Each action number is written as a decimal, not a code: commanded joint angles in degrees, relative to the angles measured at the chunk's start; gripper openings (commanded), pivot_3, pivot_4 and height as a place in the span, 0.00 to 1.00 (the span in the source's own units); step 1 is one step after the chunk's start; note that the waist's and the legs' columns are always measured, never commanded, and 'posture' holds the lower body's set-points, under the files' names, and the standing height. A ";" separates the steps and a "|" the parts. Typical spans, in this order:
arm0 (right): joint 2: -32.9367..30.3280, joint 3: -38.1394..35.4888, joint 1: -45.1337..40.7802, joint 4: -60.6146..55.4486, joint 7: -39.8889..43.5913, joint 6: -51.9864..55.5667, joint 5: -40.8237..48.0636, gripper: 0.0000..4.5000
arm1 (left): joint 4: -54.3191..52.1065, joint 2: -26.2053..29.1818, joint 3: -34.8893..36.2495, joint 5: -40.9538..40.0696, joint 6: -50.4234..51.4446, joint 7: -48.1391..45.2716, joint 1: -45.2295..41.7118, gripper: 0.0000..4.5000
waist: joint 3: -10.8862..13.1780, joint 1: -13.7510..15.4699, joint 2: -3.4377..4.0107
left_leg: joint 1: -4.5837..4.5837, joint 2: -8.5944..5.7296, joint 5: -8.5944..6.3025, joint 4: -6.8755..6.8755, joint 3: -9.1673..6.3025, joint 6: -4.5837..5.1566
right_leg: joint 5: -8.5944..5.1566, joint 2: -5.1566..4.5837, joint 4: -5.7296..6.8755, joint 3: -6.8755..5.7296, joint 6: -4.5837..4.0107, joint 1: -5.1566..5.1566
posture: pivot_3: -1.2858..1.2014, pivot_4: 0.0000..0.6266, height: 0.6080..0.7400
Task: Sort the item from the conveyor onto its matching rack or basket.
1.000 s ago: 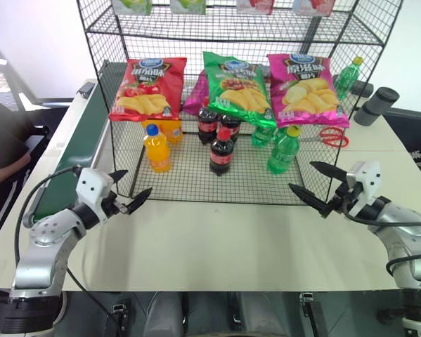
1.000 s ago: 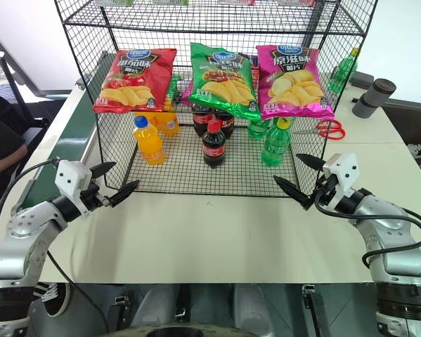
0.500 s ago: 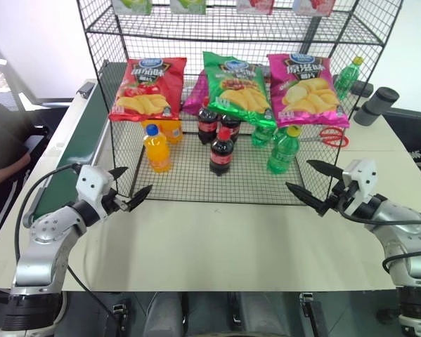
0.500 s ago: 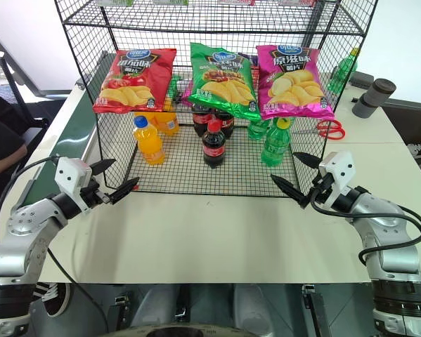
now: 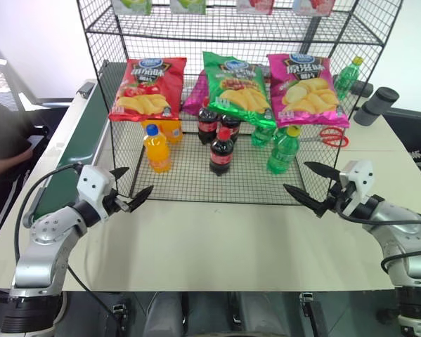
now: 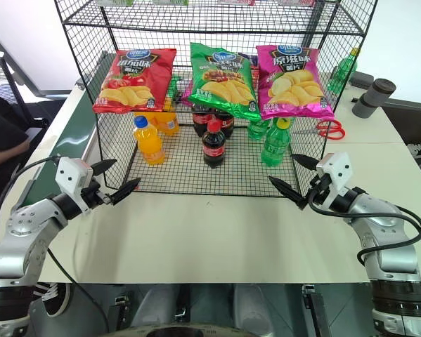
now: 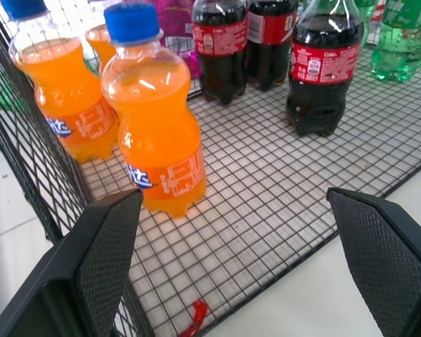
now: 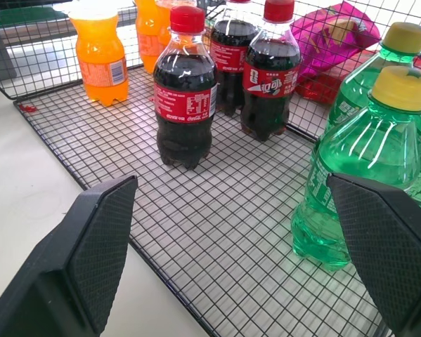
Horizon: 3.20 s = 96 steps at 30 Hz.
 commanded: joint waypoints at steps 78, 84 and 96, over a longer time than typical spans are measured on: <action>6.17 7.62 -8.47 0.12 -0.13 -1.92 -1.78 1.00 | 1.97 -6.93 20.36 -2.33 -5.47 20.08 -1.07 1.00 | -0.02 -0.01 -0.02 | 0.00 0.00 0.00 0.02 -0.01 0.00 | 0.01 -0.01 0.02 -0.01 0.01 0.00 | 0.52 0.24 1.00; 8.05 9.73 -8.89 -1.51 -1.31 -1.05 -1.91 1.00 | 4.66 -7.75 20.66 -1.00 -6.31 23.87 -1.66 1.00 | -0.03 -0.05 -0.05 | 0.01 0.00 0.00 0.02 -0.02 0.00 | 0.01 -0.01 0.04 -0.02 0.01 0.00 | 0.52 0.24 1.00; 9.94 11.75 -8.18 -4.80 -3.99 3.13 -1.54 1.00 | 9.19 -9.90 18.16 0.44 -8.65 26.13 -4.59 1.00 | -0.06 -0.09 -0.10 | 0.00 0.00 0.00 0.02 -0.02 -0.01 | 0.01 -0.05 0.04 -0.04 0.01 0.00 | 0.52 0.24 1.00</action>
